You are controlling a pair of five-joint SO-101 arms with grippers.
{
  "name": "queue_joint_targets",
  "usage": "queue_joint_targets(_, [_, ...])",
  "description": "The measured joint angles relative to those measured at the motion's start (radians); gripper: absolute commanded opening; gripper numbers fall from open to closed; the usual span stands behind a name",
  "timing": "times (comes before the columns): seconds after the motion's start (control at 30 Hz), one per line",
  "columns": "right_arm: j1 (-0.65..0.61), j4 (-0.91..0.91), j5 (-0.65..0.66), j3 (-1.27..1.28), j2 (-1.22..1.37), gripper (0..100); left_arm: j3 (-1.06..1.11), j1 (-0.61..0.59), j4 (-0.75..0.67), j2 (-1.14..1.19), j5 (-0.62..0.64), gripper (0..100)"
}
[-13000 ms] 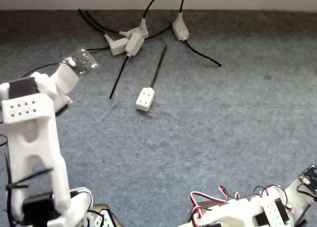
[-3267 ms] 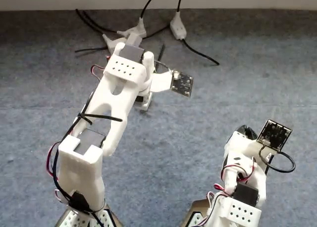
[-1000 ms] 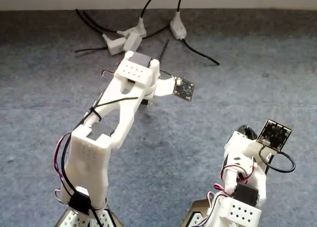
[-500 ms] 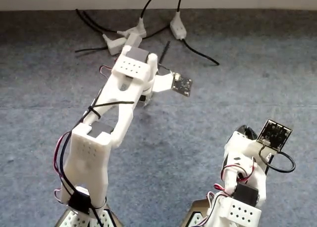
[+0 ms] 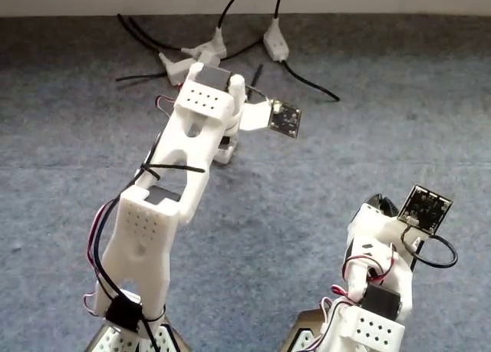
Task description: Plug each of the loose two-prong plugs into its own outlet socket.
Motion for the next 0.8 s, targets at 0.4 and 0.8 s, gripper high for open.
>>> queue_joint_targets(0.4, [0.0,-0.023,0.0,0.0,0.0,5.2,-0.155,-0.003,0.13,0.089,0.0,1])
queue_joint_targets(0.8, [0.0,-0.023,0.0,0.0,0.0,5.2,-0.143,-0.02,0.144,0.094,0.0,1])
